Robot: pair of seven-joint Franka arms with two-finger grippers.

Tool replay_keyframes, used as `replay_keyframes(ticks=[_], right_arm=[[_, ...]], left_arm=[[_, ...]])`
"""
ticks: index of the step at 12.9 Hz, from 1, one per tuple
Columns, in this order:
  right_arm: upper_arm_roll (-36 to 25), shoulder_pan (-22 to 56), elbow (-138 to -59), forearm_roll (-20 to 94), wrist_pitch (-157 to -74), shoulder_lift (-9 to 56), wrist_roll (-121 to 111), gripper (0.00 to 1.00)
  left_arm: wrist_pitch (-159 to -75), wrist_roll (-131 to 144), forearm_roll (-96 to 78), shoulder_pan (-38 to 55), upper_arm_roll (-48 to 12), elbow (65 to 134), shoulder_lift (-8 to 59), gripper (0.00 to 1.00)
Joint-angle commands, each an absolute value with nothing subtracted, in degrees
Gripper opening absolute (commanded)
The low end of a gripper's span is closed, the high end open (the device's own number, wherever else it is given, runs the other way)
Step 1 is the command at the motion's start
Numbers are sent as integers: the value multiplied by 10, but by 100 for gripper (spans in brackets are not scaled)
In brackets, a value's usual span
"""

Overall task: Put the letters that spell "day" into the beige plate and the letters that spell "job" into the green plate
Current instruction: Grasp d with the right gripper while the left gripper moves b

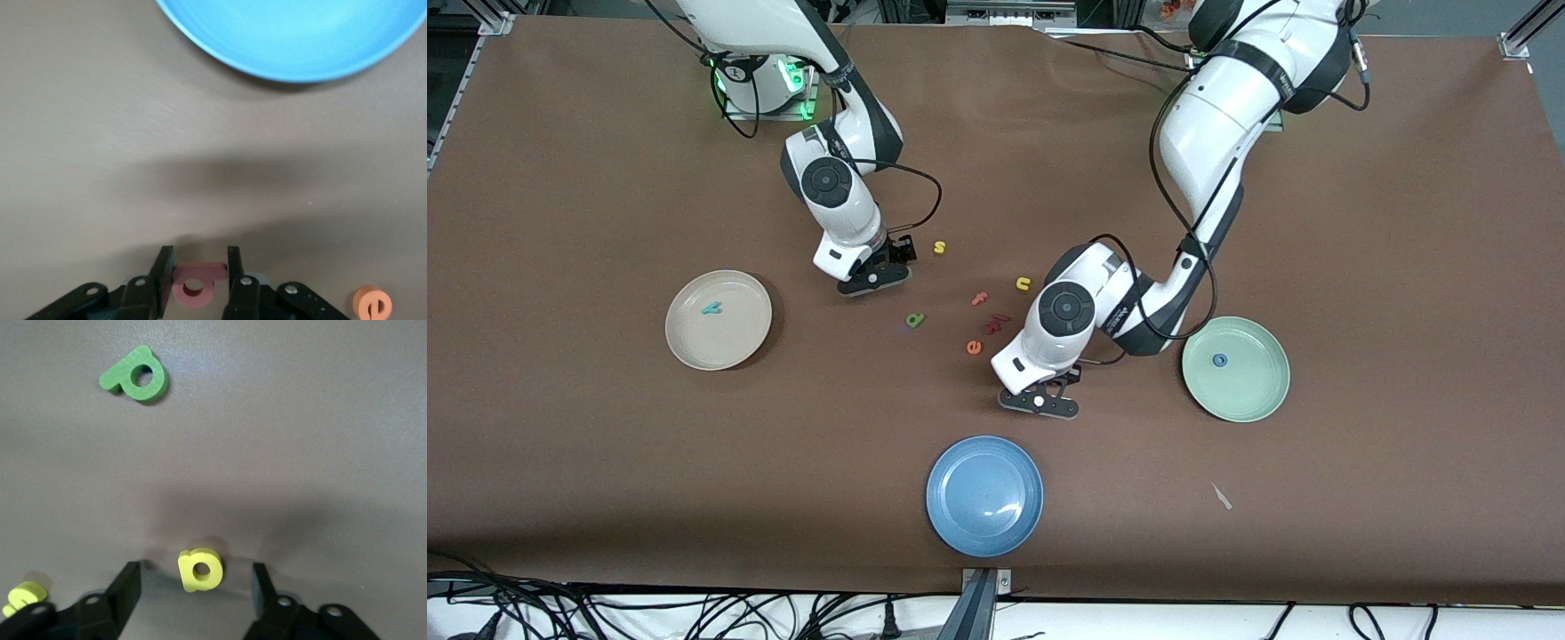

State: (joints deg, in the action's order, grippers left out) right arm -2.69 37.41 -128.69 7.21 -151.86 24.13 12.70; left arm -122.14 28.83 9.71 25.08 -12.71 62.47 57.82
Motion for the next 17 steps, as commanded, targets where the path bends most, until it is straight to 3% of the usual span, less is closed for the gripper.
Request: replay_keyframes(ticks=[1, 5, 11, 15, 17], right_arm=[[-29, 375, -1294, 63, -1528, 236, 121, 59], [-29, 375, -1292, 64, -1528, 239, 121, 47], [-30, 374, -1290, 64, -1528, 243, 126, 22], [-53, 373, -1270, 68, -1482, 223, 122, 15], [-76, 373, -1259, 68, -1452, 205, 120, 14]], left_arm=[[-1152, 283, 86, 226, -128, 639, 520, 15], [-1071, 224, 95, 187, -125, 657, 484, 16], [-1072, 10, 97, 86, -124, 781, 425, 15], [-1159, -54, 120, 30, -128, 892, 396, 19], [-1195, -56, 133, 11, -127, 931, 388, 32]])
